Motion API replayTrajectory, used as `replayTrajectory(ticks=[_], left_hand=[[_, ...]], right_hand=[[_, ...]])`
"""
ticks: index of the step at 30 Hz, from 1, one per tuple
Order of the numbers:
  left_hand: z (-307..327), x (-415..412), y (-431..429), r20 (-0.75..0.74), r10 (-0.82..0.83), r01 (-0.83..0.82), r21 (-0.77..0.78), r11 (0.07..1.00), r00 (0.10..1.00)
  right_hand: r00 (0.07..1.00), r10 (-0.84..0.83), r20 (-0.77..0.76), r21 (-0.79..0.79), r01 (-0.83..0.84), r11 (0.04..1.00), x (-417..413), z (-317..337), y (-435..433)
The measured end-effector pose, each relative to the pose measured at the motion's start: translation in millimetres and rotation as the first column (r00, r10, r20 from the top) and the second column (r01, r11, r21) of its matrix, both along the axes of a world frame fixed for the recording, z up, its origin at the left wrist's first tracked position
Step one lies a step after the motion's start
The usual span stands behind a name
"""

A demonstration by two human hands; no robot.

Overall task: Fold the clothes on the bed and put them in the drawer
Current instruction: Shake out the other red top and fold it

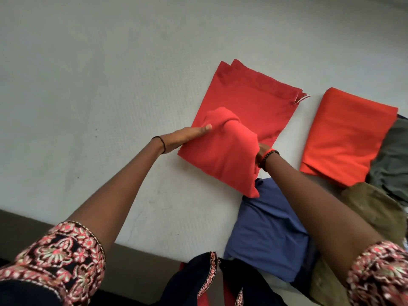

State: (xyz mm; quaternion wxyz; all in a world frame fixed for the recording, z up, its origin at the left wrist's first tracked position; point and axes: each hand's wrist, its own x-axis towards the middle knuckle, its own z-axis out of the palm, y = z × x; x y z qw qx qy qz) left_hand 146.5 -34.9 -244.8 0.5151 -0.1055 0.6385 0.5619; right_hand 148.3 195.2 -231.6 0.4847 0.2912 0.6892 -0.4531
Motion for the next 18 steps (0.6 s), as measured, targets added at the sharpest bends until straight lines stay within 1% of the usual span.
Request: replayTrajectory(ticks=[1, 2, 3, 4, 5, 6, 8, 9, 11, 12, 13, 15, 16, 18], left_hand=[[0.9, 2.3, 2.3, -0.005, 0.025, -0.025, -0.024, 0.999, 1.0], [-5.8, 3.6, 3.0, -0.033, 0.044, -0.046, -0.062, 0.997, 0.998], [-7.9, 4.4, 4.9, -0.077, 0.043, -0.052, -0.122, 0.991, 0.996], [-10.8, 5.0, 7.8, -0.119, 0.067, -0.087, -0.174, 0.981, 0.991], [-15.3, 5.9, 10.0, -0.153, 0.095, -0.128, -0.222, 0.966, 0.984], [-18.5, 8.0, 12.2, -0.193, 0.136, -0.182, -0.247, 0.952, 0.972], [-23.2, 14.7, 16.8, -0.273, 0.189, -0.272, -0.307, 0.912, 0.943], [-24.5, 18.2, 19.2, -0.313, 0.198, -0.307, -0.351, 0.885, 0.929], [-21.6, 24.9, 24.4, -0.359, 0.187, -0.338, -0.427, 0.839, 0.915], [-21.4, 26.7, 26.1, -0.369, 0.17, -0.336, -0.451, 0.827, 0.914], [-20.6, 26.8, 27.2, -0.369, 0.169, -0.338, -0.461, 0.82, 0.914], [-20.2, 21.3, 25.7, -0.362, 0.227, -0.382, -0.448, 0.808, 0.904], [-20.4, 15.5, 23.2, -0.384, 0.255, -0.418, -0.438, 0.796, 0.887], [-19.8, -0.4, 18.0, -0.483, 0.291, -0.501, -0.392, 0.771, 0.826]], right_hand=[[0.999, -0.04, 0.014, 0.007, 0.04, 0.999, -0.2, -6.9, 2.3], [0.993, -0.116, 0.009, -0.018, 0.117, 0.993, -0.3, -12.8, 5.6], [0.967, -0.253, 0.026, -0.126, 0.254, 0.959, -0.1, -13.2, 7.4], [0.911, -0.395, 0.115, -0.253, 0.411, 0.876, -1.5, -12.8, 9.0], [0.854, -0.486, 0.185, -0.358, 0.519, 0.776, -1.6, -12.0, 11.5], [0.81, -0.539, 0.231, -0.434, 0.581, 0.688, -0.6, -15.5, 15.5], [0.805, -0.547, 0.227, -0.497, 0.579, 0.646, 2.7, -17.1, 21.5], [0.843, -0.512, 0.165, -0.477, 0.522, 0.707, 5.5, -17.9, 23.8], [0.896, -0.442, 0.034, -0.38, 0.421, 0.824, 10.8, -20.5, 17.7], [0.909, -0.416, -0.009, -0.335, 0.389, 0.858, 14.2, -22.5, 13.4], [0.917, -0.399, -0.029, -0.295, 0.373, 0.88, 16.5, -23.6, 8.6], [0.908, -0.417, -0.032, -0.262, 0.395, 0.881, 18.3, -27.1, 4.3], [0.907, -0.419, -0.027, -0.255, 0.399, 0.881, 17.4, -29.0, 5.5], [0.916, -0.397, -0.053, -0.239, 0.374, 0.896, 11.6, -27.5, 8.5]])
